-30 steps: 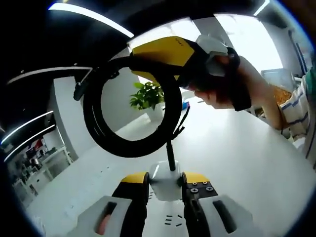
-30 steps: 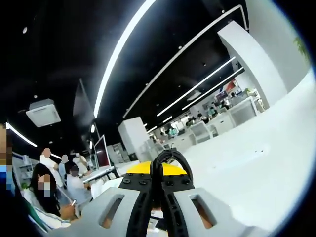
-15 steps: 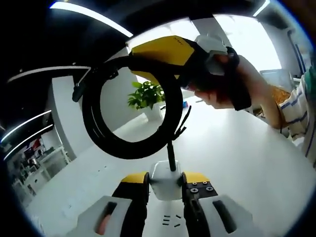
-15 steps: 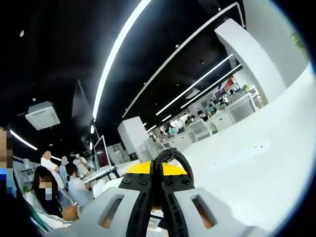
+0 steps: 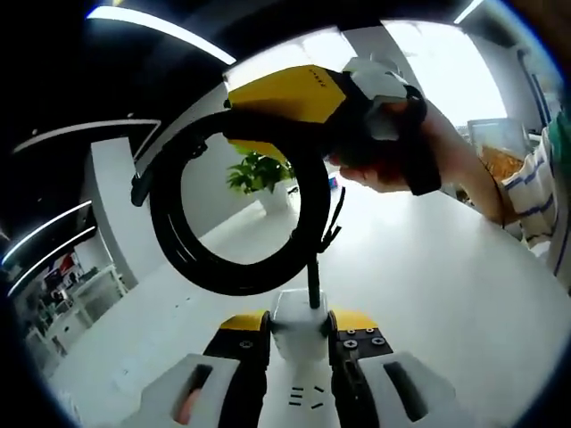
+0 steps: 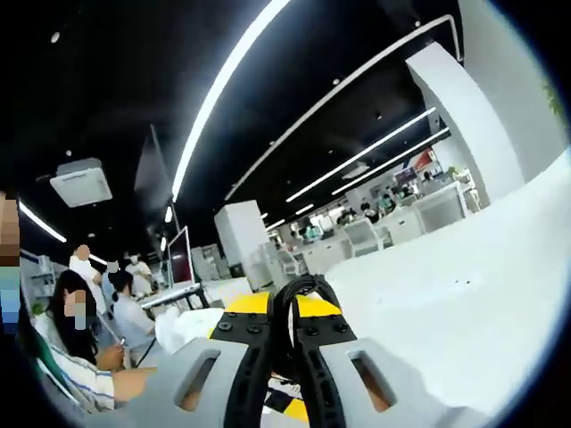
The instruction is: Straighten the power strip on the desk, plug the charger into it
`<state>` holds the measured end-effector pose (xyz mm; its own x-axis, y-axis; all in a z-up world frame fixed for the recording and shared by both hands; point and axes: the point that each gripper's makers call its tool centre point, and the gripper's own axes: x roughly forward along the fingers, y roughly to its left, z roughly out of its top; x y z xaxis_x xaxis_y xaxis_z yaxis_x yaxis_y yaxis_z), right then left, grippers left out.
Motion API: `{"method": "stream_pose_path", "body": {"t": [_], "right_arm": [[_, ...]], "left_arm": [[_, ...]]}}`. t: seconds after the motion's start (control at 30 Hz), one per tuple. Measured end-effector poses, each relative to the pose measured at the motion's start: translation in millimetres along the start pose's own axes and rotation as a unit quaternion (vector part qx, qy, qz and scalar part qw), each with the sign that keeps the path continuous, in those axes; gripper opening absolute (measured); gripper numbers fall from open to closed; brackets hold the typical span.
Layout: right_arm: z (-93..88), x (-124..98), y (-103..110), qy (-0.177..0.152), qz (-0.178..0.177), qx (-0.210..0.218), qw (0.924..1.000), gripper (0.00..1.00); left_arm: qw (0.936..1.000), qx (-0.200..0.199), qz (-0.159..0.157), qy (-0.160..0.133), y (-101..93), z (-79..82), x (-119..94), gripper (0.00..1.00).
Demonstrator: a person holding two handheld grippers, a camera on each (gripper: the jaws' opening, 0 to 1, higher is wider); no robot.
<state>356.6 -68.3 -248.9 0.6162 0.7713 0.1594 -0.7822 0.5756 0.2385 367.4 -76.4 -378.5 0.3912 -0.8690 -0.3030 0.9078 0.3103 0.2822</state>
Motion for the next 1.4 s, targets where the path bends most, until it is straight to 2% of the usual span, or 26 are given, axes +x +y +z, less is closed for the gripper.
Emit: {"method": "stream_pose_path", "body": {"t": [0.13, 0.2, 0.27, 0.33, 0.43, 0.5, 0.63, 0.73, 0.77, 0.9, 1.03, 1.17, 1.3, 1.4], "right_arm": [[-5.2, -3.6, 2.0, 0.024, 0.015, -0.032, 0.9991, 0.1], [-8.5, -6.8, -1.1, 0.036, 0.01, -0.049, 0.9981, 0.1], [-13.3, -11.5, -7.2, 0.057, 0.0, -0.091, 0.9942, 0.1], [-17.0, -15.0, -9.9, 0.07, -0.001, -0.107, 0.9918, 0.1], [-30.0, -22.0, -9.0, 0.11, 0.021, -0.142, 0.9836, 0.1], [-41.6, -26.2, -11.9, 0.145, 0.032, -0.164, 0.9751, 0.1], [-61.2, -31.2, -19.2, 0.211, 0.054, -0.208, 0.9534, 0.11], [-66.7, -30.7, -25.4, 0.24, 0.062, -0.252, 0.9355, 0.11], [-69.8, -30.8, -23.4, 0.253, 0.076, -0.266, 0.927, 0.11], [-80.6, -30.2, -21.6, 0.297, 0.091, -0.281, 0.9079, 0.16], [-86.0, -27.6, -32.3, 0.329, 0.084, -0.321, 0.8839, 0.16], [-93.0, -24.2, -31.6, 0.349, 0.096, -0.329, 0.8726, 0.16], [-99.6, -21.6, -33.5, 0.371, 0.1, -0.351, 0.8537, 0.16], [-98.2, -18.8, -32.2, 0.371, 0.101, -0.356, 0.8513, 0.17]], "left_arm": [[1.0, -0.002, -0.004, -0.001, -1.7, -0.8, 0.2, 0.25], [1.0, 0.004, -0.004, 0.001, -2.9, -1.0, 0.4, 0.25], [1.0, -0.001, -0.001, 0.001, -1.2, -1.0, 0.2, 0.25], [0.9996, -0.026, -0.008, -0.011, -1.1, -0.9, 0.0, 0.25], [0.9995, -0.026, -0.008, -0.016, 0.3, -1.4, -0.3, 0.25], [0.9996, -0.022, -0.008, -0.015, -0.4, -1.0, 0.1, 0.25], [0.9998, -0.015, -0.008, -0.013, -1.7, -1.1, 0.1, 0.25], [0.9998, -0.011, -0.007, -0.014, -2.4, -1.2, 0.0, 0.25], [0.9998, -0.009, -0.007, -0.014, -2.6, -1.2, -0.1, 0.25], [0.9999, 0.0, -0.008, -0.013, -3.8, -1.2, -0.3, 0.25], [0.9998, 0.01, -0.008, -0.012, -4.9, -1.3, -0.1, 0.25], [0.9998, 0.013, -0.008, -0.011, -4.8, -1.6, 0.1, 0.25], [0.9998, 0.013, -0.009, -0.011, -4.4, -2.0, 0.4, 0.25], [0.9998, 0.016, -0.007, -0.008, -4.2, -2.7, 0.7, 0.25]]}}
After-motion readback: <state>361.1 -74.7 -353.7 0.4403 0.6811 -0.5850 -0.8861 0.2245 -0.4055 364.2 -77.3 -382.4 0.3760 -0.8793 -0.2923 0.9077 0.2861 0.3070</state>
